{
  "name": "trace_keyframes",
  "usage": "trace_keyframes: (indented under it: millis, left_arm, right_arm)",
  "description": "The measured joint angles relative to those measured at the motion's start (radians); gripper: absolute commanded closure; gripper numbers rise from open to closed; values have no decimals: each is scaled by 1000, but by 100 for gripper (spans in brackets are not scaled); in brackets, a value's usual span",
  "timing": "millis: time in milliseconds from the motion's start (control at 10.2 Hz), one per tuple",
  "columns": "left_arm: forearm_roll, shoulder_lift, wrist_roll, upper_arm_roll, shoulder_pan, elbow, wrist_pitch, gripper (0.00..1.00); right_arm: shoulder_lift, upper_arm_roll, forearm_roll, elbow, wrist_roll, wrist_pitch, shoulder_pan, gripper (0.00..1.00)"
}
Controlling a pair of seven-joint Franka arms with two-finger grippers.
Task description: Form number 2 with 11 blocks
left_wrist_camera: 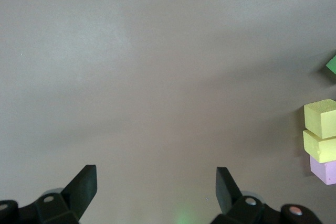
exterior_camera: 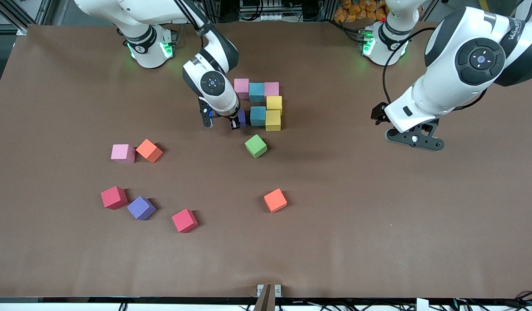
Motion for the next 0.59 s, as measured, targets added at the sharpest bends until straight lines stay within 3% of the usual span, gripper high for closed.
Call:
trace_keyframes:
  millis: [591]
  left_arm:
    - [-9, 3, 0, 0, 0, 0, 21, 0]
  right_arm:
    - [0, 4, 3, -1, 86, 28, 0, 100]
